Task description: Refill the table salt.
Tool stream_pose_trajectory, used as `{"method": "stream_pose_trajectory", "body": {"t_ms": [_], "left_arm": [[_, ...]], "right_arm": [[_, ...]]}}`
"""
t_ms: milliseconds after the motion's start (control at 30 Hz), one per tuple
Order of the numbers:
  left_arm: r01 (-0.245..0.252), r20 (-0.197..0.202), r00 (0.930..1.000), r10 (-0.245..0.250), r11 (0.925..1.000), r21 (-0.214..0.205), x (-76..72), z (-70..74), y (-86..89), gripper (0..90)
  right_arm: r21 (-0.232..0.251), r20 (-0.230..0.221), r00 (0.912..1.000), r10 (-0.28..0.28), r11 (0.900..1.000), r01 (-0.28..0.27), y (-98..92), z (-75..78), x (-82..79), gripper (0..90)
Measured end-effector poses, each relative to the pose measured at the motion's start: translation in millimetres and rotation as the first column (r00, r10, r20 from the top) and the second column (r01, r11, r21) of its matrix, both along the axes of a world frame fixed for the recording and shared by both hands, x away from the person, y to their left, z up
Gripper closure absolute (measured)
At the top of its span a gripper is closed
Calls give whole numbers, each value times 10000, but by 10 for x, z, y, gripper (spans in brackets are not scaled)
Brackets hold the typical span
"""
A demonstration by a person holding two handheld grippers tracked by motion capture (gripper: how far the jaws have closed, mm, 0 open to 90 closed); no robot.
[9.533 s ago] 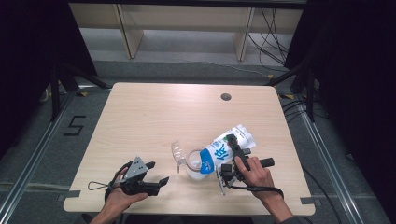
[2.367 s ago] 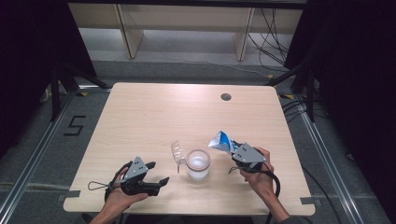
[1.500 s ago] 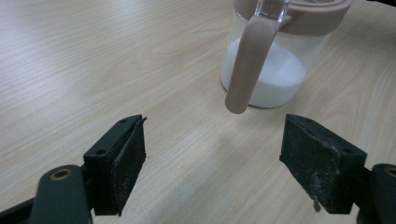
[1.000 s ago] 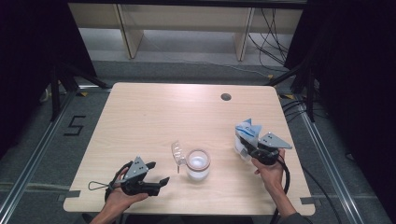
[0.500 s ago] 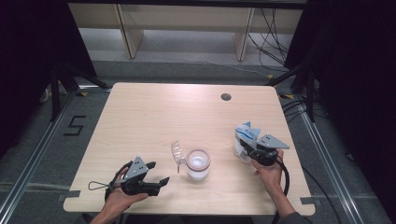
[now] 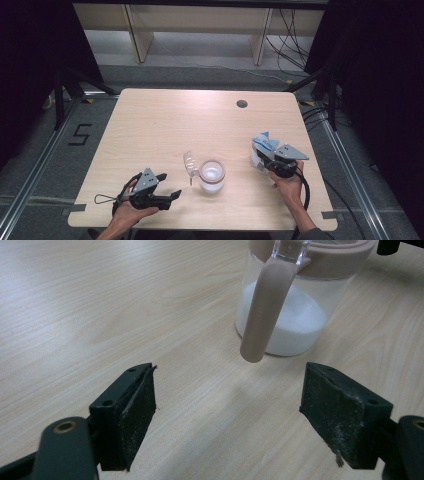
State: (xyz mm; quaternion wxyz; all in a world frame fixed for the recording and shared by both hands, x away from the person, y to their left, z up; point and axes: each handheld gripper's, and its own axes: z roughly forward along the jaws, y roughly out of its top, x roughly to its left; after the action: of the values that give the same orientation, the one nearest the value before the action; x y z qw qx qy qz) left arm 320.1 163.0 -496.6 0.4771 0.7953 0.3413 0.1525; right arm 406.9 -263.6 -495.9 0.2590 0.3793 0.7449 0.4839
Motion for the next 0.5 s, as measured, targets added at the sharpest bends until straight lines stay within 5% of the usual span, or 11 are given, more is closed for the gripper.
{"method": "stream_pose_trajectory", "body": {"t_ms": [200, 233, 500], "left_arm": [[-27, -12, 10000, 27, 10000, 9, -2, 1, 0, 216], [-40, -16, 10000, 40, 10000, -6, -3, 0, 0, 216], [-45, 6, 10000, 45, 10000, 43, -2, 1, -1, 216]], "right_arm": [[-203, 488, 9987, -170, 9996, 180, 1, -2, 5, 768], [-180, 48, 10000, -11, 9998, 12, -1, 10, -10, 757], [-21, -44, 9998, -206, 9998, 206, -1, 16, -18, 654]]}}
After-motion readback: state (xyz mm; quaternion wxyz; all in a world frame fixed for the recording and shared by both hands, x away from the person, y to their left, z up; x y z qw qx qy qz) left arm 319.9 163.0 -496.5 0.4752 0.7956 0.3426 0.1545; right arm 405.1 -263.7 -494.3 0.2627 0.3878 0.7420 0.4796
